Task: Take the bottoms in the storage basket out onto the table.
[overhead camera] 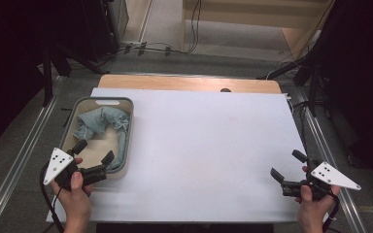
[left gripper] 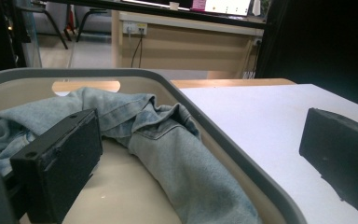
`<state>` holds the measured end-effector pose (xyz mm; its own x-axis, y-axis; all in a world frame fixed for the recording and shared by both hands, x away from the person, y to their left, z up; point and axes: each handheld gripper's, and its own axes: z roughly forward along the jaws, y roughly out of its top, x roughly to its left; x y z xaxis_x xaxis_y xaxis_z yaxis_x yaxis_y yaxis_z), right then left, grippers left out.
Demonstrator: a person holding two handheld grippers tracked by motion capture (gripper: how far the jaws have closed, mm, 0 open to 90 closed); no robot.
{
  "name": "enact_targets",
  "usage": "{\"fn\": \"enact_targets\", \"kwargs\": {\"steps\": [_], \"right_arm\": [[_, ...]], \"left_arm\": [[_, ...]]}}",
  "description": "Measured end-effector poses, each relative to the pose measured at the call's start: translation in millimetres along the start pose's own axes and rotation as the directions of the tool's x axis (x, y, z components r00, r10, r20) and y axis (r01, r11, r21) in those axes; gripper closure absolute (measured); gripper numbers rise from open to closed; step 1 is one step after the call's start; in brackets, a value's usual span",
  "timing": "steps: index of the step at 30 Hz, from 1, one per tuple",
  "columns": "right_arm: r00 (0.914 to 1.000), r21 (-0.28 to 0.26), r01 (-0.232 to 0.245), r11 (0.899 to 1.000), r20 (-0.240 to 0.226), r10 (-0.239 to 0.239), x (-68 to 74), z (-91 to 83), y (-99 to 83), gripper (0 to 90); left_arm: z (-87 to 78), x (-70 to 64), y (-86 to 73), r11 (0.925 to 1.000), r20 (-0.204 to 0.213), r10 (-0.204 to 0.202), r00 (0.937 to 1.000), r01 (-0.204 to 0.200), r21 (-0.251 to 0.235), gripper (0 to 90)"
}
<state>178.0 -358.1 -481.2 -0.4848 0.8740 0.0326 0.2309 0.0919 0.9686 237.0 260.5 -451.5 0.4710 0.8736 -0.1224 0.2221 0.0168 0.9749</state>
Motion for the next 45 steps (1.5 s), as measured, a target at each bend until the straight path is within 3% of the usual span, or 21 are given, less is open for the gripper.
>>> {"fn": "enact_targets", "kwargs": {"steps": [7,10,18,30,45], "right_arm": [[0.9997,-0.004,-0.016,1.0,-0.017,0.016,1.7,0.3,-0.2,0.0],[0.9996,0.001,-0.015,1.0,-0.023,0.015,3.6,1.6,0.4,0.0],[0.9996,-0.01,-0.014,1.0,-0.026,0.014,5.8,-0.4,3.6,0.0],[0.9994,-0.019,-0.007,1.0,-0.033,0.006,7.1,1.9,6.3,0.0],[0.9989,-0.021,-0.02,1.0,-0.042,0.019,8.8,2.8,8.1,0.0]], "left_arm": [[-0.6,-4.2,7.1,0.9999,0.0,0.004,1.0,-0.004,0.013,0.0],[2.0,-7.9,12.6,0.9995,0.021,-0.027,0.9994,0.027,0.018,0.0],[7.5,-13.2,31.0,0.9999,0.028,-0.012,0.9995,0.011,0.011,0.0],[25.2,-15.1,52.3,0.9974,0.048,0.041,0.998,-0.043,0.057,0.0],[46.0,-15.7,79.5,0.995,0.058,0.054,0.9968,-0.059,0.081,0.0]]}}
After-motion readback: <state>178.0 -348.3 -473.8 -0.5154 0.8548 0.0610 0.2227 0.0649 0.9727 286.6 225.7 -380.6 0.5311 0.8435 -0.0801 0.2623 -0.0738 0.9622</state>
